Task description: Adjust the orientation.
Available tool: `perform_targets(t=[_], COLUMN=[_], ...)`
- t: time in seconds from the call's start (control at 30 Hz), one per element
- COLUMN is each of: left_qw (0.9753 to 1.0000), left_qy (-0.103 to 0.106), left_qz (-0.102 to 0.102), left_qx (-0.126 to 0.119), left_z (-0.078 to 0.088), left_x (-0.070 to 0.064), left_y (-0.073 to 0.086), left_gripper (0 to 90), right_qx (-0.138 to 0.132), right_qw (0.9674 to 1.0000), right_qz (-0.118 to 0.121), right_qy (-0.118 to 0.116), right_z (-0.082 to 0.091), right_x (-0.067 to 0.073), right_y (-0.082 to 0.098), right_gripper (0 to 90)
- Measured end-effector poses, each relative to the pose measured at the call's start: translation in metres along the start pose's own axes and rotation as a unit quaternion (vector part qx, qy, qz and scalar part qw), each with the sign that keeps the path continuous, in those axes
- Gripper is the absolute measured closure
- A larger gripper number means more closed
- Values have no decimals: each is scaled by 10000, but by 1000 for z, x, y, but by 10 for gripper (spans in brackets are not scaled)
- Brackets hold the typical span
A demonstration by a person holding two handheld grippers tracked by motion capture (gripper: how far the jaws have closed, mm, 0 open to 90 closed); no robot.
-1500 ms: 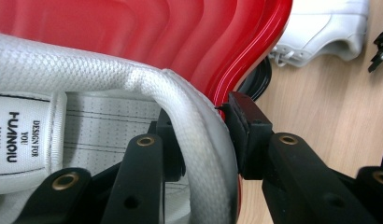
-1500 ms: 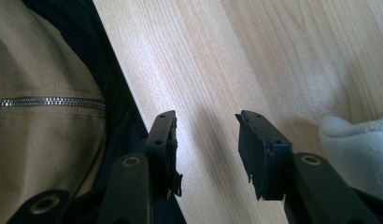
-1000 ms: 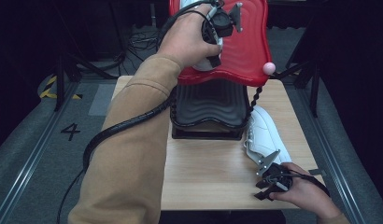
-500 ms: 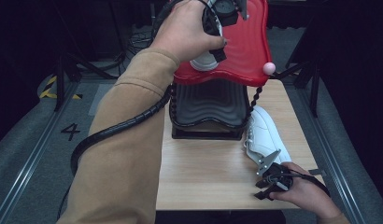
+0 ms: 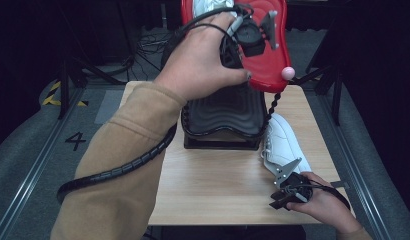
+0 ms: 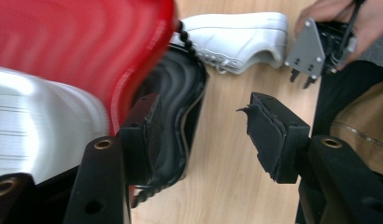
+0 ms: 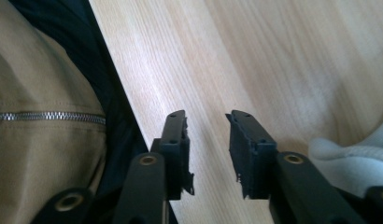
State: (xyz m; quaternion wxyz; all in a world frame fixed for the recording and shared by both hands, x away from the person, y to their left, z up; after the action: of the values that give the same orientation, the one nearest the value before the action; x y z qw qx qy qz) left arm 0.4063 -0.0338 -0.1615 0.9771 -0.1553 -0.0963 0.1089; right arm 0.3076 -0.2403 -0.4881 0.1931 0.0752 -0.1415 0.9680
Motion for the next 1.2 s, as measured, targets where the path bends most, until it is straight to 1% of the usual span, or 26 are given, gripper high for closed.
perform_targets(t=[0.07, 0.13, 0.17, 0.2, 0.23, 0.27, 0.3, 0.37, 0.43, 0.47, 0.53, 0.6, 0.67, 0.7, 0.73, 0.8, 0.83, 0.87, 0.9, 0.93, 1.0, 1.03, 1.13, 1.17, 1.2], left_qw=[10000, 9998, 9996, 9996, 9995, 9993, 9991, 9986, 9983, 9983, 9977, 9969, 9958, 9955, 9947, 9936, 9936, 9916, 9916, 9908, 9916, 9918, 9911, 9911, 9915], left_qy=[80, 172, 265, 265, 298, 341, 381, 488, 561, 561, 661, 763, 855, 879, 932, 1002, 1002, 1143, 1143, 1184, 1115, 1097, 1098, 1098, 1062], left_qz=[-33, -75, -87, -87, -82, -67, -63, -44, -7, -7, 17, 69, 179, 203, 281, 338, 338, 428, 428, 512, 579, 589, 692, 692, 711], left_qx=[-14, -86, -107, -107, -107, -126, -146, -186, -153, -153, -165, -202, -260, -284, -345, -397, -397, -416, -416, -406, -309, -290, -285, -285, -252], left_z=[-10, -23, -31, -31, -38, -45, -50, -64, -77, -77, -93, -109, -123, -127, -136, -146, -146, -162, -162, -170, -182, -185, -201, -201, -205], left_x=[-6, -13, -17, -17, -20, -24, -26, -32, -36, -36, -41, -44, -47, -48, -50, -52, -52, -55, -55, -55, -55, -55, -60, -60, -62], left_y=[5, 12, 16, 16, 20, 25, 28, 38, 47, 47, 57, 66, 74, 77, 82, 88, 88, 98, 98, 103, 114, 117, 130, 130, 133], left_gripper=[455, 455, 455, 456, 456, 455, 455, 450, 432, 428, 429, 430, 429, 429, 429, 430, 430, 427, 424, 424, 426, 426, 425, 422, 422], right_qx=[-6, -80, -138, -138, -185, -215, -274, -375, -435, -435, -480, -551, -566, -572, -586, -583, -583, -612, -612, -621, -630, -676, -750, -750, -768], right_qw=[9999, 9999, 9998, 9998, 9997, 9997, 9995, 9991, 9990, 9990, 9987, 9982, 9981, 9981, 9980, 9979, 9979, 9976, 9976, 9975, 9975, 9971, 9963, 9963, 9960], right_qz=[64, 91, 64, 64, 2, -6, -4, -55, -60, -60, -146, -232, -223, -218, -242, -283, -283, -307, -307, -323, -333, -360, -415, -415, -437], right_qy=[107, 101, 146, 146, 146, 154, 169, 173, 117, 117, 45, -69, -29, -25, -22, -2, -2, 29, 29, 29, 38, 54, 83, 83, 84], right_z=[1, 2, 3, 3, 4, 6, 8, 12, 15, 15, 16, 17, 17, 18, 18, 19, 19, 20, 20, 21, 23, 25, 31, 31, 32], right_x=[-2, -4, -5, -5, -6, -7, -7, -7, -7, -7, -8, -8, -10, -11, -12, -14, -14, -17, -17, -18, -19, -21, -24, -24, -25], right_y=[0, 0, 0, 0, 0, 0, 0, 0, 1, 1, 1, 2, 2, 3, 3, 6, 6, 7, 7, 8, 10, 11, 14, 14, 15], right_gripper=[763, 817, 833, 833, 849, 868, 877, 882, 882, 882, 873, 875, 887, 889, 890, 891, 891, 891, 891, 891, 890, 890, 891, 891, 891])
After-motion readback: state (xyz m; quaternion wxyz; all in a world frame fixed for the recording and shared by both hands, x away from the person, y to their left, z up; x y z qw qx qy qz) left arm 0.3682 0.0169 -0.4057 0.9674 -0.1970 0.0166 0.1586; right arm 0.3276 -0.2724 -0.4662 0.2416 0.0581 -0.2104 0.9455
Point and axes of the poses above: each handheld gripper's, and its own axes: z roughly backward along the jaws, y roughly out of its underside, x roughly to its left, the point moved 6 cm from there along -z, roughly forward along the jaws, and after that the axes turned 6 degrees about x, right-handed, at the moved point
